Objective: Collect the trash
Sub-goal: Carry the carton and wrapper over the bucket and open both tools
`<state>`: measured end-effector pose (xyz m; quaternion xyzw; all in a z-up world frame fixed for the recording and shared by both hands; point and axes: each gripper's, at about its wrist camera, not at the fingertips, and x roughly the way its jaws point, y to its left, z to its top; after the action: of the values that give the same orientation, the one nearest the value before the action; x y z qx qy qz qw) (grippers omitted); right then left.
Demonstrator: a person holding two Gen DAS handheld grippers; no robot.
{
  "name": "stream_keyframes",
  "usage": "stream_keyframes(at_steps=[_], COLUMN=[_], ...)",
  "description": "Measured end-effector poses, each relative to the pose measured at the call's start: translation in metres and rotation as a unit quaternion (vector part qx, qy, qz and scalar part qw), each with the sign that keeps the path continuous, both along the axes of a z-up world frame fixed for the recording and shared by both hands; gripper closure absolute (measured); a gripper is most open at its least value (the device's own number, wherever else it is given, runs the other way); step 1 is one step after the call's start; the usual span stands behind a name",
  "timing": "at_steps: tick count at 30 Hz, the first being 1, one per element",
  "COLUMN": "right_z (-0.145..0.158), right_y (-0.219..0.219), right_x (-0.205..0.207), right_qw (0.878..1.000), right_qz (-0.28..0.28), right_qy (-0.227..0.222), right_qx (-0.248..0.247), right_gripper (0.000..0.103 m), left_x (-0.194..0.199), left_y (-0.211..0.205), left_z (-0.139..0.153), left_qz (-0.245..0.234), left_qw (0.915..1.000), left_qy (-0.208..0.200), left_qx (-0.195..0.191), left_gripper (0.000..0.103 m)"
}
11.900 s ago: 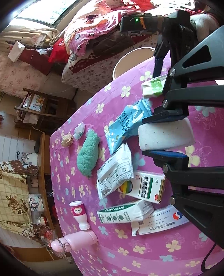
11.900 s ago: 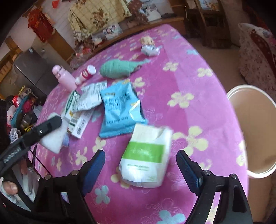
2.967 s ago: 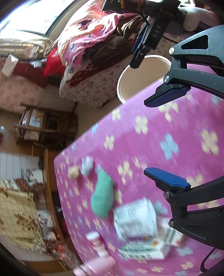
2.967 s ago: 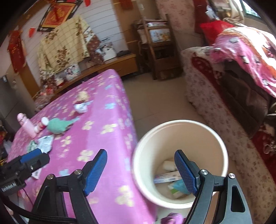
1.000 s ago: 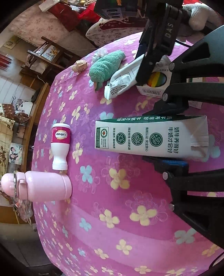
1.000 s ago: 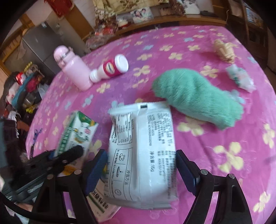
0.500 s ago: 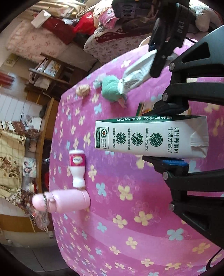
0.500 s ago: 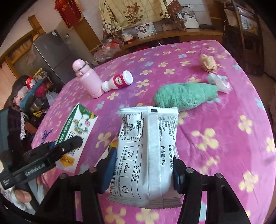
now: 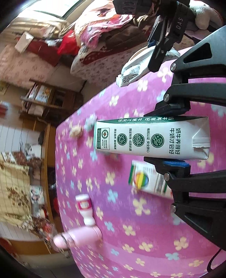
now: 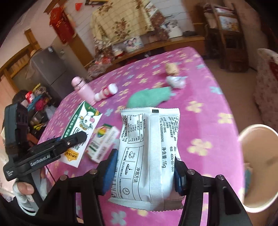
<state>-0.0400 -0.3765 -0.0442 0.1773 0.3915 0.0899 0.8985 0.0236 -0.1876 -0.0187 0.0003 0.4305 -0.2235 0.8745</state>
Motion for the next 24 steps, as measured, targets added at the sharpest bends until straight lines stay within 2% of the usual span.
stream_keyframes(at_steps=[13, 24], right_z=[-0.004, -0.022], right_y=[-0.115, -0.179], right_x=[-0.063, -0.09], right_qw=[0.991, 0.978], right_qz=[-0.129, -0.203], right_qy=[0.005, 0.026], right_qx=[-0.026, -0.03], right_gripper=[0.044, 0.044], left_x=[-0.024, -0.031], left_y=[-0.125, -0.2], left_z=[-0.001, -0.018], left_qz=[-0.102, -0.151], left_qw=[0.9948, 0.9884], left_qy=[-0.002, 0.015], left_qx=[0.005, 0.008], left_gripper=[0.061, 0.061])
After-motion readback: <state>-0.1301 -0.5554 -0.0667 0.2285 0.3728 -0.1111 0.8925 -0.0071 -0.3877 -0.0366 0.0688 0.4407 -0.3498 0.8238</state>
